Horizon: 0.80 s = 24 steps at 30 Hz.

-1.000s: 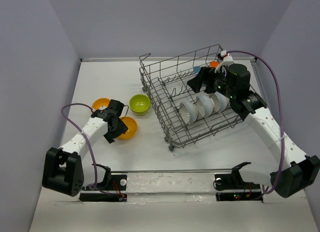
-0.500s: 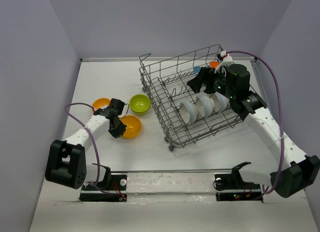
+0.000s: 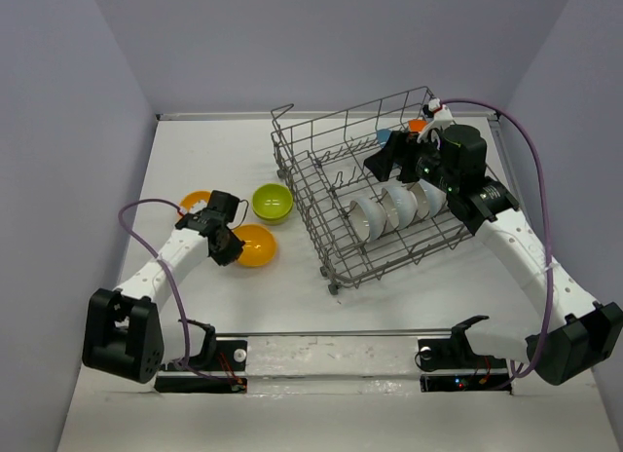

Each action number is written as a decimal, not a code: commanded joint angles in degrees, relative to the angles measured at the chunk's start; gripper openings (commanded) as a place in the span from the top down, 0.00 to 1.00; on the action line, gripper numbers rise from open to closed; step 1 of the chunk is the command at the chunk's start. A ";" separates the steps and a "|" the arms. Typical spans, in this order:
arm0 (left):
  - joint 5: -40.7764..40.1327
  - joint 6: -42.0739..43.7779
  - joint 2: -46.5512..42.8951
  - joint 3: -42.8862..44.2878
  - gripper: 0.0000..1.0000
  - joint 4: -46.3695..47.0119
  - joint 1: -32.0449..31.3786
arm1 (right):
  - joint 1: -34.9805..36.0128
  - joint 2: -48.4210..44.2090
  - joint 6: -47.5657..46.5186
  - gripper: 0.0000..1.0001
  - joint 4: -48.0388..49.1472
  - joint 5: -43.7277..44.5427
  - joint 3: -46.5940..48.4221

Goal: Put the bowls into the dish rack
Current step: Pick up the bowl from the center of the board, then pass from the left arm to the right

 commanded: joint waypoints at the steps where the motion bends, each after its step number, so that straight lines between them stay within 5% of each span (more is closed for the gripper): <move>1: -3.09 1.60 -5.16 3.18 1.00 -5.67 0.30 | 0.09 0.51 -0.32 0.05 2.12 -1.29 1.12; 14: -2.93 5.98 -15.18 9.51 1.00 -8.40 0.30 | 0.09 3.66 2.67 0.05 2.12 -6.55 5.25; 24: -5.21 13.19 -14.59 30.66 1.00 -5.59 0.30 | 1.23 9.64 2.84 0.08 -1.91 -7.62 18.16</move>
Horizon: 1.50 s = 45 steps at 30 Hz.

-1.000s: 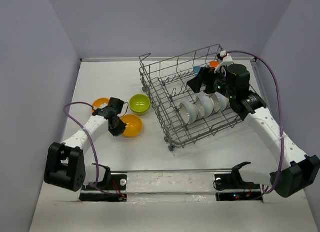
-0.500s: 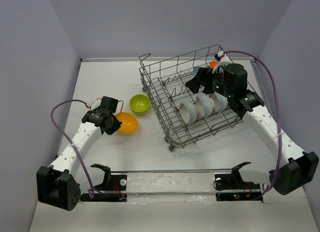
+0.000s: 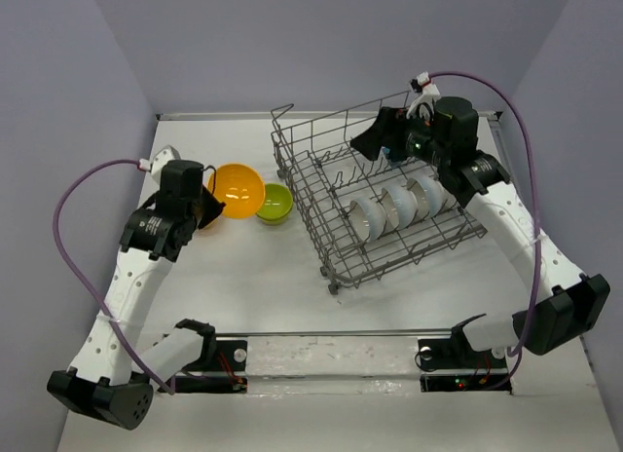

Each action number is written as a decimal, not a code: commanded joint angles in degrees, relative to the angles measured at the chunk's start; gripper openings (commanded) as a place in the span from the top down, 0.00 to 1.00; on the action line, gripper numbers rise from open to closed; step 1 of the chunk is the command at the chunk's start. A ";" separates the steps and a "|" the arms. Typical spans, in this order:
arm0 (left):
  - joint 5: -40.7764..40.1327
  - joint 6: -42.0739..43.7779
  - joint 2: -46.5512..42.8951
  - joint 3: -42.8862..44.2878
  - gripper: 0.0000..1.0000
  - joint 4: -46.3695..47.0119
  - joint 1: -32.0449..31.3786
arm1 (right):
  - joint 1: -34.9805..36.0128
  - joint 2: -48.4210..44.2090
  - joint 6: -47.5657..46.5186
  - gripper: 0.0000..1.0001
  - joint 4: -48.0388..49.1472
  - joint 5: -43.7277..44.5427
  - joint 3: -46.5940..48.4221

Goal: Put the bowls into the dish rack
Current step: Pass from the left arm to the right

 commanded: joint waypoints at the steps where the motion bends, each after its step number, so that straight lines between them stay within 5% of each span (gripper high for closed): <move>1: -1.93 4.89 1.05 9.92 1.00 5.05 0.30 | 1.42 1.38 0.07 0.08 -0.80 -0.51 8.07; 11: 8.34 8.86 11.94 21.27 1.00 17.36 0.21 | 10.46 14.12 -2.83 0.10 -8.70 6.67 28.72; 20: 9.24 9.38 18.01 25.93 1.00 20.88 -3.56 | 15.57 25.02 -5.03 0.16 -13.11 17.49 43.14; 45: 9.94 10.26 21.27 27.96 1.00 21.76 -8.05 | 16.63 27.93 -4.68 0.64 -11.00 21.37 42.36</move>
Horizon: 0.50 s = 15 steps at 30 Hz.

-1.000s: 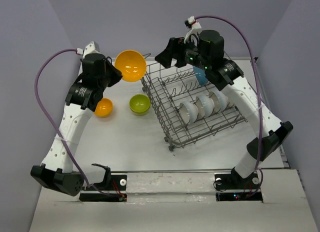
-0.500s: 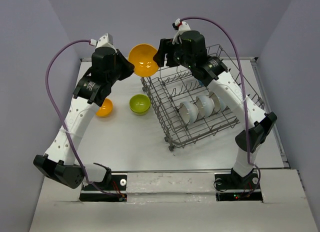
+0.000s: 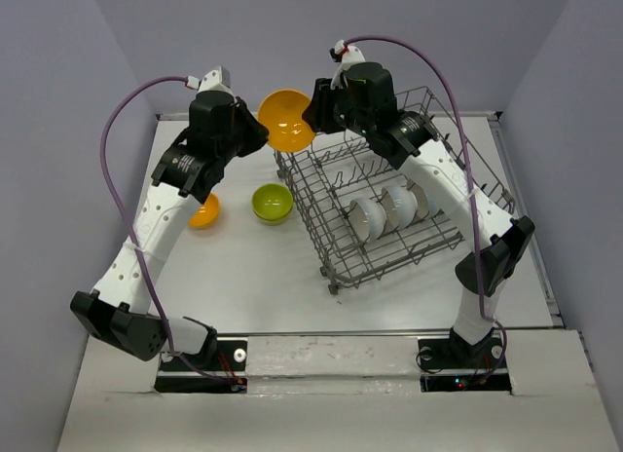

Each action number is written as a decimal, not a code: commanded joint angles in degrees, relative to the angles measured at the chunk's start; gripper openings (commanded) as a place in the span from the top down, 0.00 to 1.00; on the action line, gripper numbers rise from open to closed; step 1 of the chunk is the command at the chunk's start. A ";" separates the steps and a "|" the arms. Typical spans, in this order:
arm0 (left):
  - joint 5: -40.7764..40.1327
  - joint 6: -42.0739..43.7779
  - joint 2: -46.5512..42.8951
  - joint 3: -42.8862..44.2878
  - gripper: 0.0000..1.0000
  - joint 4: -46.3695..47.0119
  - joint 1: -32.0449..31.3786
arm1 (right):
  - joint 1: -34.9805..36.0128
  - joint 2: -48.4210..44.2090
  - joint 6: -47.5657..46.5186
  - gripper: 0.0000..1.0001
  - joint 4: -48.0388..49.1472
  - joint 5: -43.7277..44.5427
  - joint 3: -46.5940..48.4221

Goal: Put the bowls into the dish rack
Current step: Pass from the left arm to the right

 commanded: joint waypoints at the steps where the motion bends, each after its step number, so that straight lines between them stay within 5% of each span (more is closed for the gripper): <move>1: 0.98 0.97 -0.55 2.73 1.00 4.37 -0.73 | 0.39 -0.20 0.02 0.67 2.29 -0.09 2.06; 9: 1.15 1.23 -0.37 2.65 1.00 4.72 -0.99 | 0.39 -0.90 -0.16 0.97 2.37 0.97 1.62; 14: 3.08 2.02 -0.37 2.91 1.00 5.94 -0.99 | 0.39 -1.17 -0.24 0.99 2.37 1.84 1.27; 15: 3.26 2.11 -0.37 2.82 0.90 6.21 -0.99 | 0.39 -1.17 -0.24 0.99 2.37 2.02 1.27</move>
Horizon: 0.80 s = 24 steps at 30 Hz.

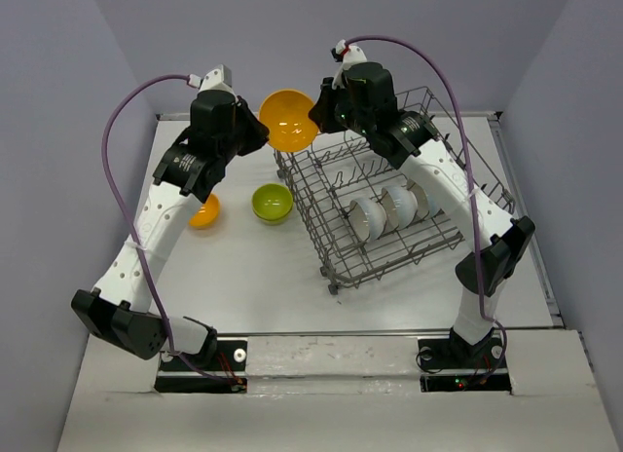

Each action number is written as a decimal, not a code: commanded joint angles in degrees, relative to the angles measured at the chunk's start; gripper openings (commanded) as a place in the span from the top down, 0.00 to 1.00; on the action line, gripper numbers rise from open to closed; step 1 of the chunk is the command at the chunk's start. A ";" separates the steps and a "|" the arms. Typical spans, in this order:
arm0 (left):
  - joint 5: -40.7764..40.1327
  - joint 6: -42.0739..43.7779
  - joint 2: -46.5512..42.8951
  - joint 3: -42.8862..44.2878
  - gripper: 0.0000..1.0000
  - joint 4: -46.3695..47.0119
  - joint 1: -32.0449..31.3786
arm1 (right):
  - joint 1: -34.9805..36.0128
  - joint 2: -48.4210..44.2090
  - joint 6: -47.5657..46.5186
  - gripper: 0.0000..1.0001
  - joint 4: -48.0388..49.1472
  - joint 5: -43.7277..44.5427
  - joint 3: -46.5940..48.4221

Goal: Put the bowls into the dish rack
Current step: Pass from the left arm to the right, then insert the bowl into the dish rack.

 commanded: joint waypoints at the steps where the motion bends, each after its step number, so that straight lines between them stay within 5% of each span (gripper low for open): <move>1: 3.74 1.26 -0.92 2.82 0.84 5.86 -0.65 | 0.46 -1.43 0.48 0.99 2.85 1.26 1.29; 6: 4.09 2.14 -0.92 3.61 0.50 6.74 -0.65 | 0.46 -2.57 -0.49 0.99 2.77 3.53 1.02; 14: 3.05 4.16 -0.21 7.22 0.25 6.13 -0.73 | 0.46 -5.20 -3.90 0.99 2.42 10.65 0.93; 19: -3.46 5.13 -4.07 3.99 0.17 8.92 -0.56 | 0.46 -6.53 -12.16 0.99 2.33 30.66 1.81; 24: 0.12 4.78 -4.88 3.87 0.09 11.58 1.81 | -2.00 -4.25 -33.59 0.99 14.43 54.93 -0.90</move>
